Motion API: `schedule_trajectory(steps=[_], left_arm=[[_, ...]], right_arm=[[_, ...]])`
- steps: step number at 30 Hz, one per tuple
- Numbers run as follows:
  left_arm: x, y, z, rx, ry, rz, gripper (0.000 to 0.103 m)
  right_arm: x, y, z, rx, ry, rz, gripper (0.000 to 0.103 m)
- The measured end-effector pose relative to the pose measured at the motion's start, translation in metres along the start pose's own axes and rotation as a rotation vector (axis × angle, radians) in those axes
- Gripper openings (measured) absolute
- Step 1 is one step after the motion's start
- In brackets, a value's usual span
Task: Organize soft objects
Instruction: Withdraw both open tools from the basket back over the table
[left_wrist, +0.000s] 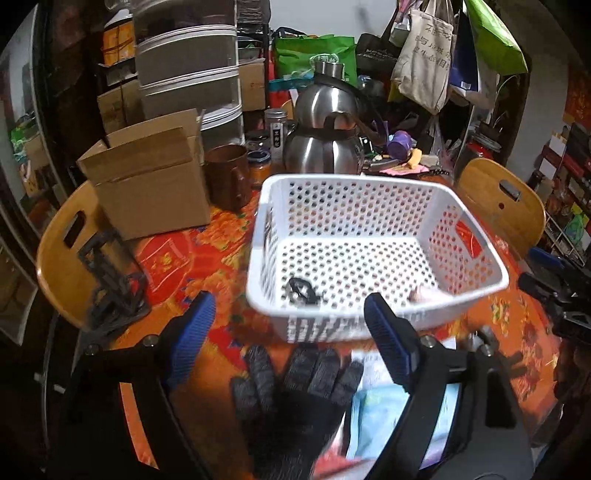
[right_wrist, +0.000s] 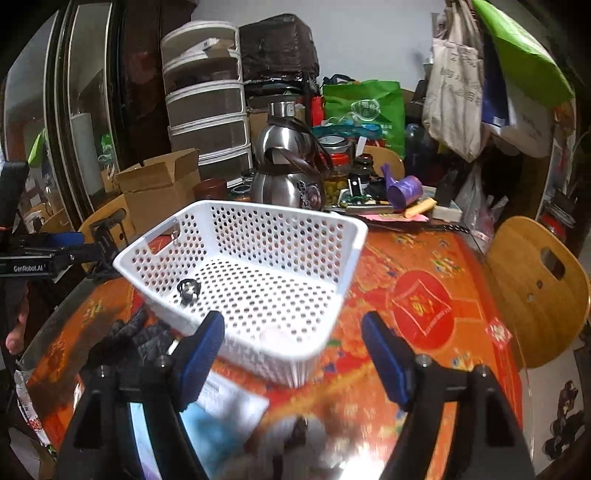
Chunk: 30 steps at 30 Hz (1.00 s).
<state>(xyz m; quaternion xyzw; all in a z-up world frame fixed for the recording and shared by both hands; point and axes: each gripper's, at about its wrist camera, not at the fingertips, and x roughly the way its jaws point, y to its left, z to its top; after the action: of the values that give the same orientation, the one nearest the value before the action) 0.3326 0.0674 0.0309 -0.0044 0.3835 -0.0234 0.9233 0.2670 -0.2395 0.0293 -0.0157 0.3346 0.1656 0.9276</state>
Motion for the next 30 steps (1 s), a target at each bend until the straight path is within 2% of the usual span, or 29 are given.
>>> schedule_trajectory(steps=[5,11,16,23,30], left_arm=[[-0.033,0.005,-0.038,-0.004,0.0,-0.024,0.083],[-0.065,0.013,-0.127,-0.026,-0.03,-0.035,0.085],[-0.072,0.018,-0.185,-0.09,-0.042,-0.06,0.085],[-0.056,0.021,-0.23,-0.15,0.003,-0.077,0.085],[-0.044,0.025,-0.237,-0.182,0.023,-0.092,0.085]], right_arm=[[-0.031,-0.013,-0.052,0.047,-0.008,-0.03,0.08],[-0.051,-0.02,-0.117,0.113,0.022,-0.04,0.08],[-0.055,-0.006,-0.148,0.108,0.027,-0.053,0.08],[-0.059,0.0,-0.172,0.135,0.021,-0.056,0.08],[-0.054,-0.001,-0.177,0.149,0.035,-0.047,0.08]])
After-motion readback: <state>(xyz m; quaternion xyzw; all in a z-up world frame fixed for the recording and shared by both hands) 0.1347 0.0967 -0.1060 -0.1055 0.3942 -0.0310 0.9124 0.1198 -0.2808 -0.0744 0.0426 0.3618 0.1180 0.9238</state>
